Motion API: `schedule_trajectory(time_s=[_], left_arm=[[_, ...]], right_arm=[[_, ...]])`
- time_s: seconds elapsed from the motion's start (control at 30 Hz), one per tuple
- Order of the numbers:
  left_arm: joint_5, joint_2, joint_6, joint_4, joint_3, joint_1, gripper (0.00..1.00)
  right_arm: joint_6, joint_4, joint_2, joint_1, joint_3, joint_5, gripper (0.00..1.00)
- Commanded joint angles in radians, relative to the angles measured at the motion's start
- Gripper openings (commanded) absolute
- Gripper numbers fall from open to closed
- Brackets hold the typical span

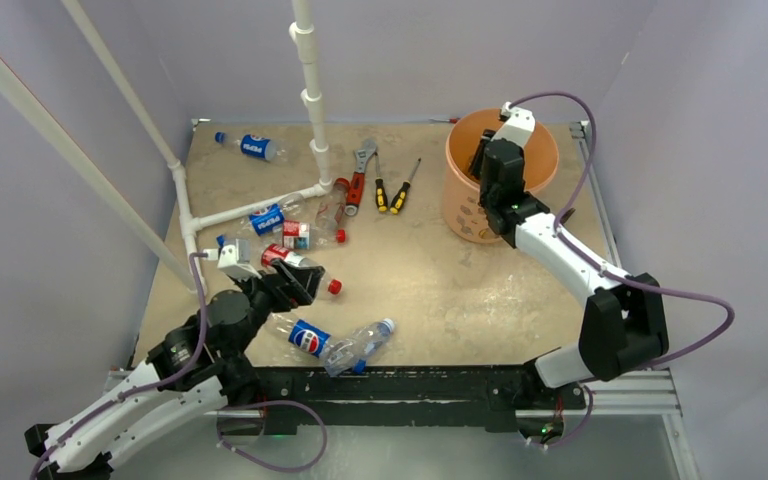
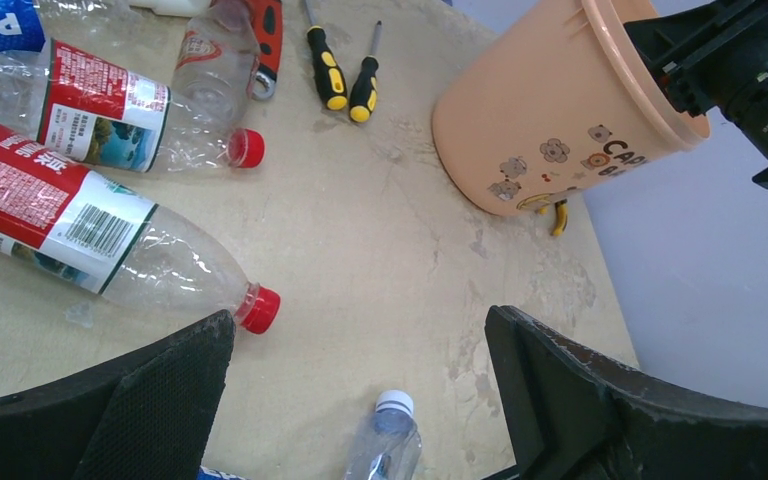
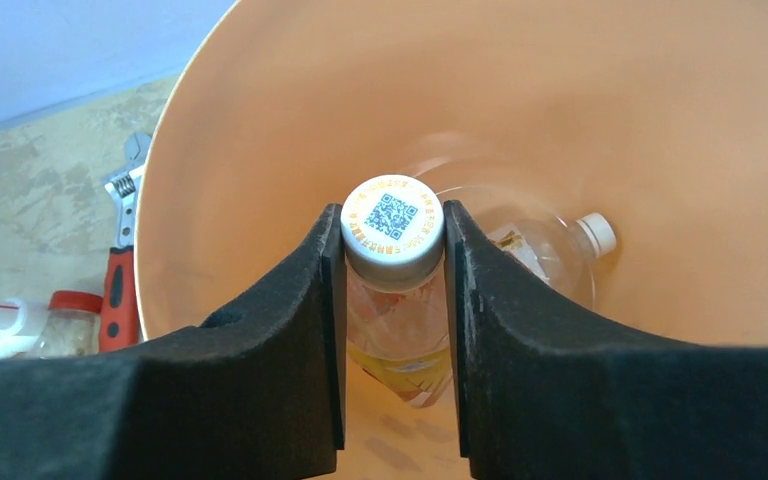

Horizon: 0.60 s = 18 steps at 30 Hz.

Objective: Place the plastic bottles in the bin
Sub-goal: Place the plastic bottle in the trash bin.

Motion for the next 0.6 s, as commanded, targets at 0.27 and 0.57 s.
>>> schedule_trajectory(time_s=[0.27, 0.57], left_arm=[[-0.121, -0.001, -0.035, -0.081, 0.029, -0.003, 0.97], [-0.246, 0.043, -0.121, -0.166, 0.072, -0.004, 0.99]], right_arm=[[0.081, -0.073, -0.052, -0.003, 0.071, -0.071, 0.69], [0.111, -0.162, -0.245, -0.002, 0.189, -0.157, 0.78]])
